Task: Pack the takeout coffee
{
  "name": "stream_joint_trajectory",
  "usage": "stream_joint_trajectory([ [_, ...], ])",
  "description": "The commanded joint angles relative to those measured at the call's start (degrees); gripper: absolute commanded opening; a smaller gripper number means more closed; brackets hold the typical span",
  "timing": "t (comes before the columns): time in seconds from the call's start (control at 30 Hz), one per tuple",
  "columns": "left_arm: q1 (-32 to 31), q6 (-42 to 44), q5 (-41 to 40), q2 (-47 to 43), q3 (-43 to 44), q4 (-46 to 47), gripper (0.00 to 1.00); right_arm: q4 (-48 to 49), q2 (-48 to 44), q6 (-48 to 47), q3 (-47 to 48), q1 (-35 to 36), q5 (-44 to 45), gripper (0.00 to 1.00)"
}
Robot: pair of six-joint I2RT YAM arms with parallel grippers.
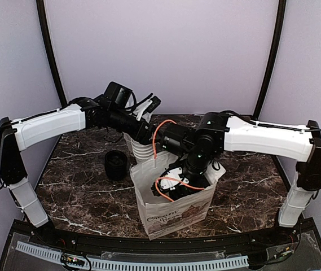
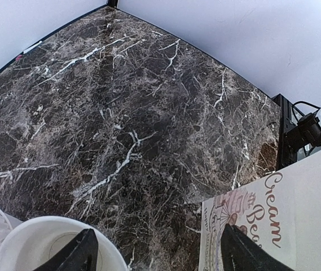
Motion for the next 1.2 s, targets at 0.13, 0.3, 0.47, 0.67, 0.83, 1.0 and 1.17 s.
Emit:
stream_joint_trajectory([
  [0.13,0.33,0.25,-0.45,-3.49,-1.18,-0.31,0.78,-6.93,0.37,-0.23,10.65,0.61,-2.2,0.99],
  [0.3,0.31,0.83,-1.09,-3.73,-0.9,-1.18,0.78,-7.26,-0.94,-0.23,12.3,0.69,-2.23,0.99],
  [0.47,0.3,2.18,-3.38,-4.79,1.41,-4.38,0.79,-7.92,-2.32,-0.12,13.99,0.71,-2.13,0.99],
  [0.67,0.3,3.56,-5.7,-7.58,6.15,-12.82,0.79,-7.51,-4.75,0.34,17.12,0.61,-0.78,0.99],
  [0.83,0.15,3.5,-1.46,-10.42,9.46,-19.64,0.78,-6.85,-7.46,-0.05,17.25,0.63,1.04,0.99],
  [1.0,-3.21,2.27,4.77,-13.24,9.55,-23.2,0.78,-5.3,-9.98,-0.94,18.92,0.48,4.1,0.99],
  [1.17,-10.24,1.66,1.38,-10.5,13.35,-30.68,0.76,-1.61,-12.94,-1.55,21.7,-0.38,10.52,0.99],
])
